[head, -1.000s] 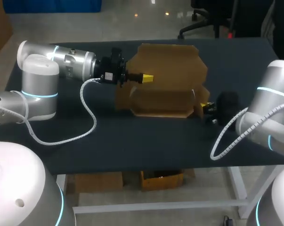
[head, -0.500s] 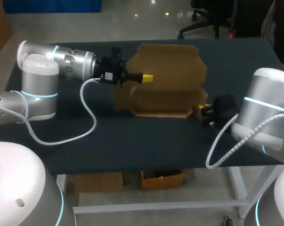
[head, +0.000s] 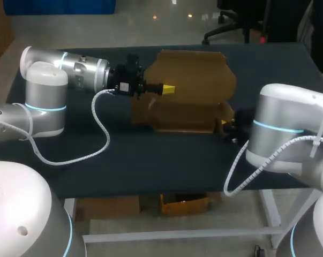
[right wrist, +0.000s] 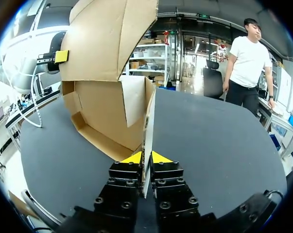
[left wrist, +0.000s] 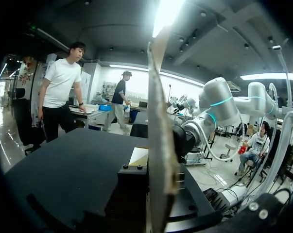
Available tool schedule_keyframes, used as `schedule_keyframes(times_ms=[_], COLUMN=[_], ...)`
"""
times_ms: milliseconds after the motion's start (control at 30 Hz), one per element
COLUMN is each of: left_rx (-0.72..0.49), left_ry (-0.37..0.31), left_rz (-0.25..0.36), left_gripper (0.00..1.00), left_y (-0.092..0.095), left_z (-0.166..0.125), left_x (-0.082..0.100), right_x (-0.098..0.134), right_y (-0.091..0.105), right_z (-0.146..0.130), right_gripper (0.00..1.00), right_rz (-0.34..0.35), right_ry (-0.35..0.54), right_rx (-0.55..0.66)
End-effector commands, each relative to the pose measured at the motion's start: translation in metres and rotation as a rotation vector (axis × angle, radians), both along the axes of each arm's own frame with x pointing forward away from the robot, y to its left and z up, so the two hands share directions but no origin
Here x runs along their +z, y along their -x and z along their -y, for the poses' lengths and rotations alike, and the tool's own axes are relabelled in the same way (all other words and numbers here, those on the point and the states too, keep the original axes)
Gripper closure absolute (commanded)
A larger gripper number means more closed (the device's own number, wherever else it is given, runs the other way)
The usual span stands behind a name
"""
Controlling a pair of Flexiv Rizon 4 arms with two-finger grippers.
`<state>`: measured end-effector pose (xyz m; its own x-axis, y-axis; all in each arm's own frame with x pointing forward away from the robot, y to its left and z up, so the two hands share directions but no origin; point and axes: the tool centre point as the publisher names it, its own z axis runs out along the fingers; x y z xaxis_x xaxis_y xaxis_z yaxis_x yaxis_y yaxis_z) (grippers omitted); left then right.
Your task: Assemble the packaging by folding the flat box into shape, placing the metal phone stand inside, and closing the box properly
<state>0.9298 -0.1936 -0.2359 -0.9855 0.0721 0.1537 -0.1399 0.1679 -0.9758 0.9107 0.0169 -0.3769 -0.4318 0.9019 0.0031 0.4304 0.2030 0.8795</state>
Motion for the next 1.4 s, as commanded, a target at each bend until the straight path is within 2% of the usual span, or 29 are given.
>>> schedule_keyframes(times_ms=[33, 267, 433, 767, 1000, 1400], left_rx=[-0.002, -0.002, -0.002, -0.002, -0.002, -0.002], left_ry=[0.0, 0.0, 0.0, 0.0, 0.0, 0.0], left_rz=[-0.001, -0.001, -0.001, -0.001, -0.001, -0.001], left_gripper=[1.0, 1.0, 1.0, 1.0, 1.0, 1.0], left_y=[0.0, 0.0, 0.0, 0.0, 0.0, 0.0], left_z=[0.001, 0.001, 0.001, 0.001, 0.001, 0.001], left_x=[-0.002, -0.002, -0.002, -0.002, -0.002, -0.002], right_x=[-0.002, 0.001, 0.002, 0.0, 0.0, 0.002], right_y=[-0.003, -0.003, -0.002, 0.003, 0.006, 0.016], right_z=[-0.009, -0.013, -0.016, -0.021, -0.028, -0.034], right_gripper=[0.91, 0.9, 0.8, 0.8, 0.75, 0.74], right_rz=[0.025, 0.027, 0.026, 0.022, 0.025, 0.037], right_ry=[0.081, 0.109, 0.114, 0.082, 0.064, 0.039], right_rx=[-0.158, -0.192, -0.211, -0.239, -0.243, -0.257])
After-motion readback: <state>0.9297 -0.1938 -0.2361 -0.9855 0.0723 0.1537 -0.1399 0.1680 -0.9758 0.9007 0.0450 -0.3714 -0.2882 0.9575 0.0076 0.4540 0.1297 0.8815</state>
